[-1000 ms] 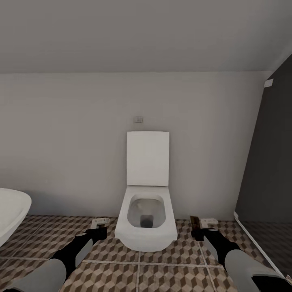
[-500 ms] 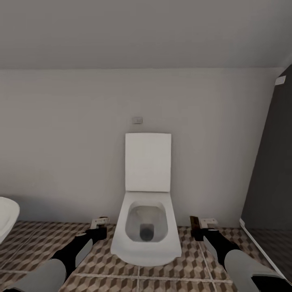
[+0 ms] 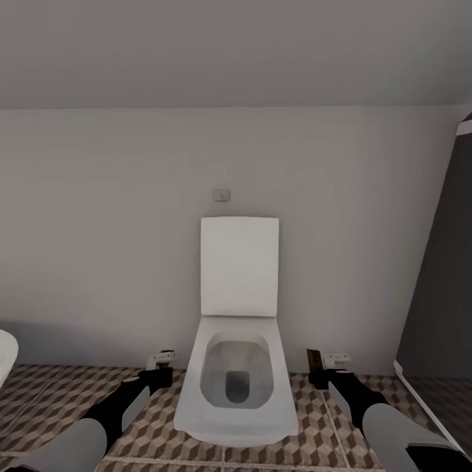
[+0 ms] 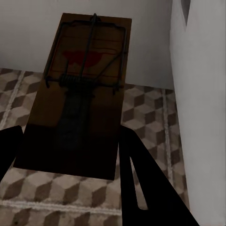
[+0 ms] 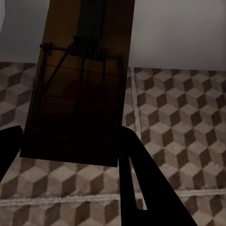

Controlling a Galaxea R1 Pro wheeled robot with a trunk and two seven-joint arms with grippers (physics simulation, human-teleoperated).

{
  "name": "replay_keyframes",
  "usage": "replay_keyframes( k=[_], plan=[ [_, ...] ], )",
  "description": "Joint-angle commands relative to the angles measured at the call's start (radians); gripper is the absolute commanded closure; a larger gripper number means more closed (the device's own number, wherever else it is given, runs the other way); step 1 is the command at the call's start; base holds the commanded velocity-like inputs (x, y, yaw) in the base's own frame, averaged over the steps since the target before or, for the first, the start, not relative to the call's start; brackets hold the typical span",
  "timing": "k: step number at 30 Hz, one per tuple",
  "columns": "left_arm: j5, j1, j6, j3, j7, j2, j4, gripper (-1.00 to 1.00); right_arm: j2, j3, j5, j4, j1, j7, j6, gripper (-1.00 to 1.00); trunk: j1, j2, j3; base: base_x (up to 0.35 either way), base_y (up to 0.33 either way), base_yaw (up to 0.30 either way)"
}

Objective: Take the four mousetraps from the cabinet in the bathroom and place them on the bathroom floor. Make sure all four end up on the same floor surface, and ensure that at least two of them are either under or directly next to the same bathroom sink.

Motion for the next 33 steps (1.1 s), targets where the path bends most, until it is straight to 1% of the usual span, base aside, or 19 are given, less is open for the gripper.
replay_keyframes(
  k=[1,14,19,20,21,25,28,33],
  plan=[
    [0.005,0.0,0.005,-0.007,0.006,0.001,-0.002,1.0,0.0,-0.002,0.004,-0.002,0.0,-0.001,0.006,1.0,0.0,0.0,-0.001,0.007,0.0,0.0],
    [0.004,0.0,0.004,-0.008,0.006,0.001,-0.002,1.0,0.003,-0.002,0.006,-0.002,0.0,-0.003,0.003,1.0,0.0,0.0,-0.001,0.001,0.0,0.0],
    [0.008,0.0,0.008,-0.007,0.003,0.002,0.021,1.0,0.009,-0.003,0.003,0.012,0.0,-0.02,-0.001,1.0,0.0,0.0,-0.001,0.0,0.0,0.0],
    [0.009,0.0,0.008,-0.007,0.001,0.002,0.033,1.0,0.01,-0.003,0.002,0.017,0.0,-0.028,-0.003,1.0,0.0,0.0,-0.001,0.0,0.0,0.0],
    [0.009,0.0,0.006,-0.008,-0.002,0.0,0.074,1.0,0.011,-0.002,0.001,0.029,0.0,-0.038,-0.005,1.0,0.0,0.0,-0.001,0.0,0.0,0.0],
    [0.002,0.0,0.006,-0.008,-0.005,-0.003,0.148,1.0,0.013,-0.001,-0.001,0.073,0.0,-0.047,-0.015,1.0,0.0,0.0,-0.001,0.0,0.0,0.0],
    [-0.003,0.0,0.001,-0.004,-0.007,-0.005,0.171,1.0,0.016,-0.001,-0.001,0.112,0.001,-0.049,-0.054,1.0,0.0,0.0,-0.001,0.0,0.0,0.0],
    [-0.004,0.0,-0.015,-0.003,-0.007,-0.021,0.175,1.0,0.018,0.0,0.003,0.133,0.001,-0.048,-0.066,1.0,0.0,0.0,-0.001,0.0,0.0,0.0]
  ],
)
